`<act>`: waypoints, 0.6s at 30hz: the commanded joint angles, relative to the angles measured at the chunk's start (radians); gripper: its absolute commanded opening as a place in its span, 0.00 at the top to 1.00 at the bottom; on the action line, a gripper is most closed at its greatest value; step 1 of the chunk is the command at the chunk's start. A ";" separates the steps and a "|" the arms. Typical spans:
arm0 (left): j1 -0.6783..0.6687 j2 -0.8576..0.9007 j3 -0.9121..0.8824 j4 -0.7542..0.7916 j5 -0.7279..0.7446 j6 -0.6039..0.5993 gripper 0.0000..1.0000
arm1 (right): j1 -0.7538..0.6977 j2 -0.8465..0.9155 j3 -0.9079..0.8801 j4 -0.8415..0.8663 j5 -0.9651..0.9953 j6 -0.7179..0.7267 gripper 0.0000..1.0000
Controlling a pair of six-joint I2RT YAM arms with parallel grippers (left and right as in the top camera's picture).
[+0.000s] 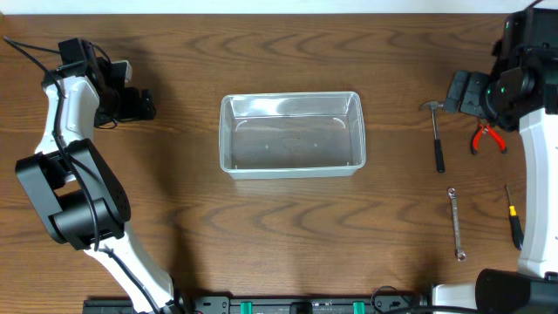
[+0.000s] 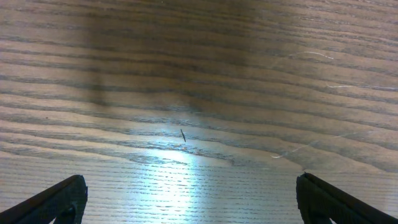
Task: Pack container
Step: 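Move the right gripper right toward the claw hammer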
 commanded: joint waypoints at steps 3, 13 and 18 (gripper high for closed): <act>0.000 0.005 -0.004 0.001 -0.009 0.006 0.02 | -0.004 0.061 0.000 0.018 -0.037 -0.193 0.01; 0.000 0.005 -0.004 0.001 -0.009 0.006 0.02 | 0.004 0.164 0.000 0.094 -0.197 -0.313 0.01; 0.000 0.005 -0.004 0.001 -0.009 0.006 0.02 | 0.021 0.191 0.000 0.083 -0.197 -0.372 0.01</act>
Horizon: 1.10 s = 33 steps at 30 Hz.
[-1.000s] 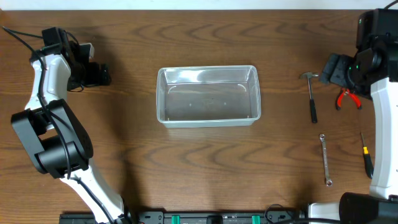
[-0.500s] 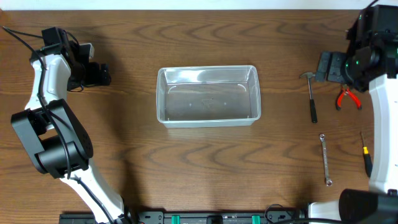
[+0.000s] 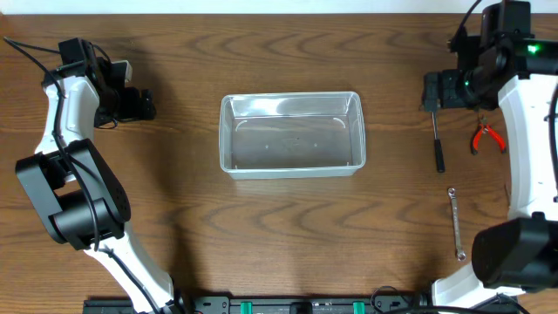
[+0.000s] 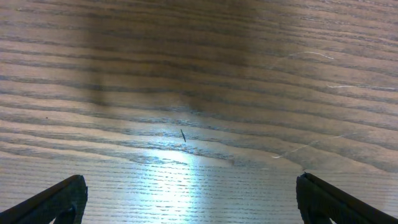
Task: Pack container
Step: 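Move the right gripper right toward the claw hammer, then lower the right gripper over the claw hammer's head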
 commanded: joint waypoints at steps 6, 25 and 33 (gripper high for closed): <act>0.000 0.005 -0.004 0.000 -0.009 0.006 0.02 | 0.033 0.045 0.000 0.010 -0.011 -0.140 0.01; 0.000 0.005 -0.004 0.000 -0.009 0.006 0.02 | 0.028 0.163 -0.001 0.002 0.065 -0.163 0.01; 0.000 0.005 -0.004 0.000 -0.009 0.006 0.02 | 0.011 0.246 -0.001 0.048 0.067 -0.109 0.03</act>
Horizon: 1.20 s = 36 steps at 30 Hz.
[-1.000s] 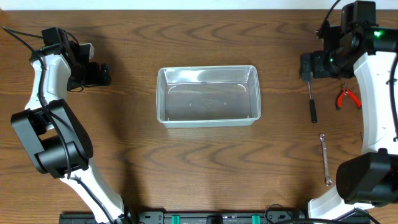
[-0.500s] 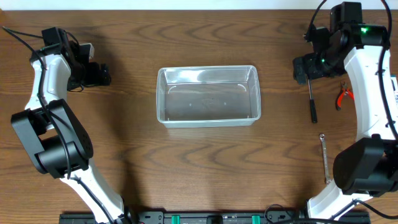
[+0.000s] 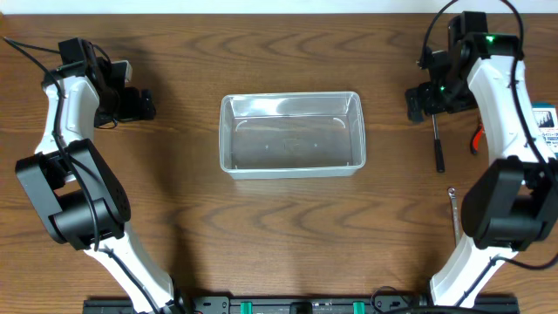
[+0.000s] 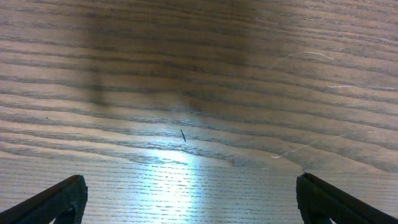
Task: Pack container
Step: 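Lower the right gripper over the claw hammer's head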
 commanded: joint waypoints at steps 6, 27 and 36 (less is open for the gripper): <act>0.000 0.005 -0.004 0.001 -0.009 0.006 0.02 | -0.014 0.019 -0.001 0.078 0.023 0.069 0.01; 0.000 0.005 -0.004 0.001 -0.009 0.006 0.02 | -0.064 0.129 -0.001 0.149 -0.014 0.136 0.01; 0.000 0.005 -0.004 0.001 -0.009 0.006 0.02 | -0.085 0.135 -0.001 0.182 -0.041 0.137 0.01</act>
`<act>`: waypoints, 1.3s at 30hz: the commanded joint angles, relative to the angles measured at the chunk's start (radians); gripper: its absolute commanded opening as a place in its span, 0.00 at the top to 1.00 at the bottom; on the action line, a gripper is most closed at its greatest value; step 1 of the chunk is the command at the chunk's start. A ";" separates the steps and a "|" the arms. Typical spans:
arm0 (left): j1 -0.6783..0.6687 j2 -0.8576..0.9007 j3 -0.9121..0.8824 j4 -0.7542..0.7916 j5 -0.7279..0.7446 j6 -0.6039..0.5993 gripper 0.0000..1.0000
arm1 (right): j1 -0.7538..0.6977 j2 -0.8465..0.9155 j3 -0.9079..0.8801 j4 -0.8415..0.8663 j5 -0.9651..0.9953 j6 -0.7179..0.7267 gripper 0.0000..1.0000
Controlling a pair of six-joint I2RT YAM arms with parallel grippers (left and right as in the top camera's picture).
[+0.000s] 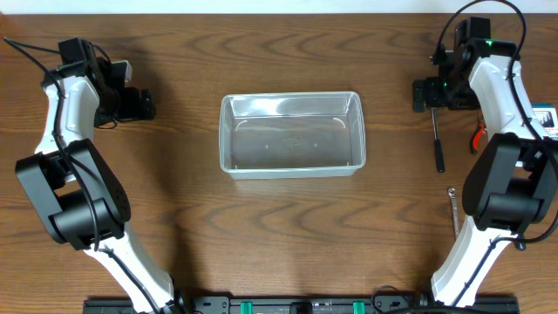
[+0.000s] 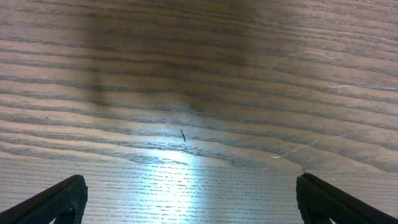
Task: Pack container
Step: 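Lower the right gripper over the claw hammer's head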
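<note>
A clear rectangular plastic container (image 1: 290,133) sits empty at the table's centre in the overhead view. To its right lies a hammer (image 1: 438,144), its black handle pointing toward the near edge. My right gripper (image 1: 429,94) hangs over the hammer's head and hides it; whether its fingers are closed does not show. Far left, my left gripper (image 1: 139,106) rests low over bare wood. In the left wrist view this gripper (image 2: 189,199) is open, its fingertips (image 2: 56,199) wide apart with nothing between them.
Red-handled pliers (image 1: 477,139) lie right of the hammer, partly behind my right arm. A silver wrench (image 1: 452,196) lies nearer the front edge, half covered by that arm. A small white-and-blue item (image 1: 546,118) sits at the right edge.
My right gripper has shifted slightly right and toward the far edge, from just left of the hammer's head to over it. The left arm, container and tools are unchanged.
At first my right gripper stood right of the hammer's head, near the pliers. Then it was over the head, then a little left of it, and now it is over the head again. My left gripper stayed open at the far left throughout.
</note>
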 commanded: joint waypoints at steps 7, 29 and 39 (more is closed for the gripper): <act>0.000 0.005 -0.004 0.001 -0.009 0.006 0.02 | -0.032 0.027 0.000 0.002 -0.022 -0.007 0.01; 0.000 0.005 -0.004 0.001 -0.009 0.006 0.02 | -0.037 0.078 0.000 0.028 -0.019 -0.013 0.01; 0.000 0.005 -0.004 0.001 -0.009 0.006 0.02 | -0.040 0.101 0.000 0.046 -0.008 0.000 0.01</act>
